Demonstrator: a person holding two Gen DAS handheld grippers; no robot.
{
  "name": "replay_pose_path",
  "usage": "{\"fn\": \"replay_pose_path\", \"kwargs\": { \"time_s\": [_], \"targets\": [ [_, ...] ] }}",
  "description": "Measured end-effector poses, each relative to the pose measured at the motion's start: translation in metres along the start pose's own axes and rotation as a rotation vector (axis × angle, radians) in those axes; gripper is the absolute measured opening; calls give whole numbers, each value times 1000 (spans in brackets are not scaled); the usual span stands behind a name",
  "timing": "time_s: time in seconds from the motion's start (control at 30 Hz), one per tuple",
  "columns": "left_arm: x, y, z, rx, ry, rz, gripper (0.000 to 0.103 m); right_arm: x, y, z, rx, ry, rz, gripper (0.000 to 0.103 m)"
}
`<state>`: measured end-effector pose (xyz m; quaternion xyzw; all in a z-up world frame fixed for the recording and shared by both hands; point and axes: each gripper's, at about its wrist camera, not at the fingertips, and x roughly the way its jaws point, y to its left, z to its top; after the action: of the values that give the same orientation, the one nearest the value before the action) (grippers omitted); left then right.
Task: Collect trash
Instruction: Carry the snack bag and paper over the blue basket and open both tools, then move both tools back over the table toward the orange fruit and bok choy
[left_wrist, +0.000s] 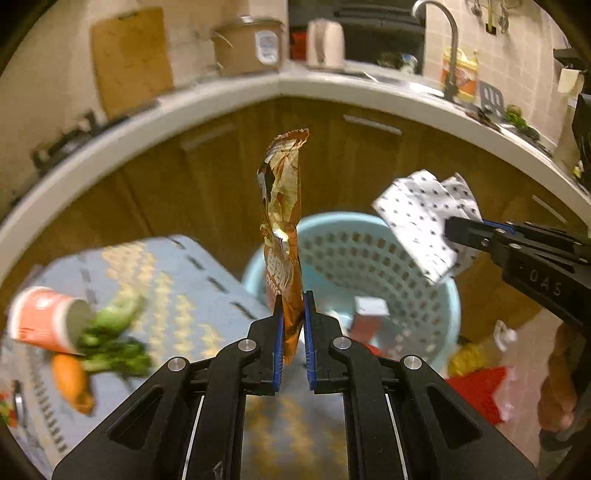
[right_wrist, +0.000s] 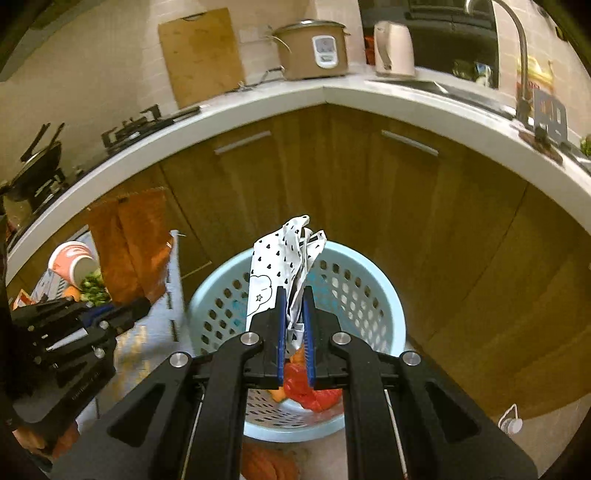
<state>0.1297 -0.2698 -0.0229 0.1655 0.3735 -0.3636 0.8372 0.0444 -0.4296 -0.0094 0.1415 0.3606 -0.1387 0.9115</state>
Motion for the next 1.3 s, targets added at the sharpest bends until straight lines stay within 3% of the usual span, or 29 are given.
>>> {"fn": "replay_pose_path", "kwargs": {
  "time_s": [0.1,0.17,0.23,0.3,0.37,0.43,0.5,0.67,0.77,0.8,1.3],
  "targets": [
    [16,1,-1,-33,46,-62,11,7,-7,-4,12,26,-6,7],
    [22,0,-2,-45,56,-66,11,12,-11,-5,24,41,-6,7],
    [25,1,-4,-52,63,-77,19,16,-11,-6,33,55,1,7],
    [26,2,-6,-58,64,-84,39,19,-12,-7,41,66,4,7],
    [23,2,-7,-56,53,-85,44,22,-12,-7,46,76,12,8],
    [21,3,-7,-58,49,-85,50,24,-11,-8,46,86,16,12],
    [18,6,-5,-68,40,-73,65,26,-11,-8,50,97,13,20],
    [10,14,-6,-86,23,-57,66,24,-11,-7,55,90,13,30],
    [3,16,-9,-83,5,-28,66,20,-8,-6,52,75,14,48],
    [-1,18,-10,-86,-2,-23,66,18,-6,-6,47,68,15,50],
    [-72,73,-32,-221,-129,115,65,0,58,-2,-53,32,126,50]
  ]
}}
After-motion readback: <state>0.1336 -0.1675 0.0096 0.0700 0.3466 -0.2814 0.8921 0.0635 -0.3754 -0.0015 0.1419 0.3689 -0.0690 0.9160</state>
